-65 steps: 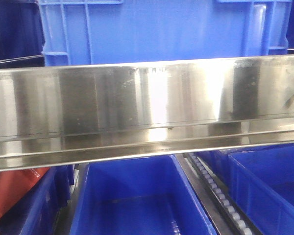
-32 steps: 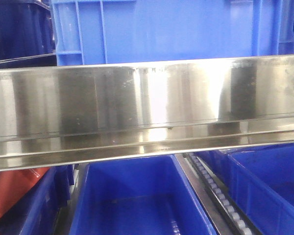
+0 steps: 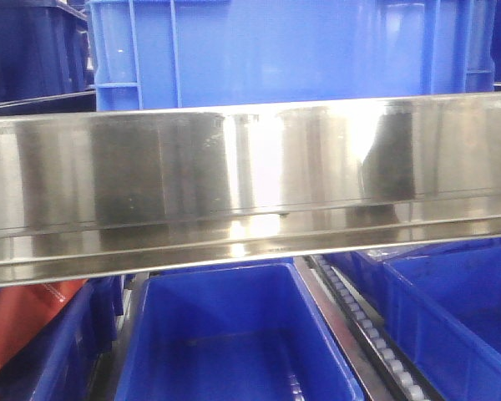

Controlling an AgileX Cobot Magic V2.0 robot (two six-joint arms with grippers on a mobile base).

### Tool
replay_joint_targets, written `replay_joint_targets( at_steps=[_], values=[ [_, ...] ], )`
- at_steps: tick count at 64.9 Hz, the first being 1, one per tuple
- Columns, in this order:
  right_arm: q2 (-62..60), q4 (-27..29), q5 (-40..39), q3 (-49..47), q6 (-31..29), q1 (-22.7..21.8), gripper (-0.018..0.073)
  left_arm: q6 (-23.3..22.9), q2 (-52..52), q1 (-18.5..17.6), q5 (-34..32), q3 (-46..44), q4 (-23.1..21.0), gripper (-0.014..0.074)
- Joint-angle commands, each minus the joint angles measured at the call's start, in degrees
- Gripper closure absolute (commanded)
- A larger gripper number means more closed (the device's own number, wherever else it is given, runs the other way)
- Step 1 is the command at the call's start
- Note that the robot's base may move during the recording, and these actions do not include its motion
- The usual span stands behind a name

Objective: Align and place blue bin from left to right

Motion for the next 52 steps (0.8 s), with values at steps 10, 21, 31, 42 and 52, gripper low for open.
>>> replay_joint_targets(
  at_steps=[10, 21, 31, 42, 52],
  values=[
    [-12.26, -1.19, -9.31, 15.80, -0.36, -0.07, 0.0629, 0.25, -11.13, -0.29, -3.70, 14.34, 0.94, 0.0708],
    [-25.15, -1.19, -17.78, 31.76, -0.36, -0.07, 0.0629, 0.25, -24.99, -0.29, -18.55, 34.93, 0.94, 0.0708],
    [-37.56, -1.19, -25.38, 45.12, -0.36, -0.07, 0.0629, 0.25, -38.69, -0.29, -30.45, 52.42, 0.83, 0.0708],
    [-53.34, -1.19, -32.59, 61.57, -1.86, -0.07, 0.0629, 0.25, -54.14, -0.29, -39.67, 69.89, 0.83, 0.0708],
    [-65.38, -1.19, -34.44, 73.60, -1.86, -0.07, 0.0629, 0.25, -66.02, -0.29, -44.69, 83.05, 0.83, 0.0708]
  ],
)
